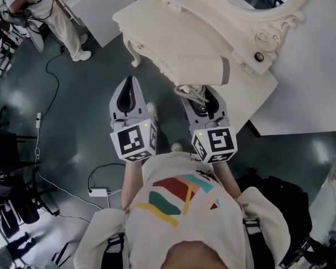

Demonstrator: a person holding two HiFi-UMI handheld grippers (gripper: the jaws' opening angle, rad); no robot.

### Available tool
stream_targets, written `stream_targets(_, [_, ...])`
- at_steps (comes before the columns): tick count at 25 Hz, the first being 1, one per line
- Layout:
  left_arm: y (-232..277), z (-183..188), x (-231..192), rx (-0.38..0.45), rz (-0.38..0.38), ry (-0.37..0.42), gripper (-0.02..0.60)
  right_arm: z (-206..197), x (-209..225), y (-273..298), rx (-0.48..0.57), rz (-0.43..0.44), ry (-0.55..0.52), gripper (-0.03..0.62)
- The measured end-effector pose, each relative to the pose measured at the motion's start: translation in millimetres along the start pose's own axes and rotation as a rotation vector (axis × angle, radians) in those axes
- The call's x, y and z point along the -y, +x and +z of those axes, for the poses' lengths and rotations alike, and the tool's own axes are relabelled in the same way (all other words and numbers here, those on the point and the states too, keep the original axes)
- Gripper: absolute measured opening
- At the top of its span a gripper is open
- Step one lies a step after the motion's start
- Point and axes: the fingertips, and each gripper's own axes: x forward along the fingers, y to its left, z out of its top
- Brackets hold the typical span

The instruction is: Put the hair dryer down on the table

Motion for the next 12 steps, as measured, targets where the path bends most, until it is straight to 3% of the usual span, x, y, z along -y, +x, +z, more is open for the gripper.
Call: stream_targets(12, [52, -7, -4, -0.019, -0.033, 0.004, 0.006, 2, 18, 41, -0.010, -0.026, -0.008, 0.215])
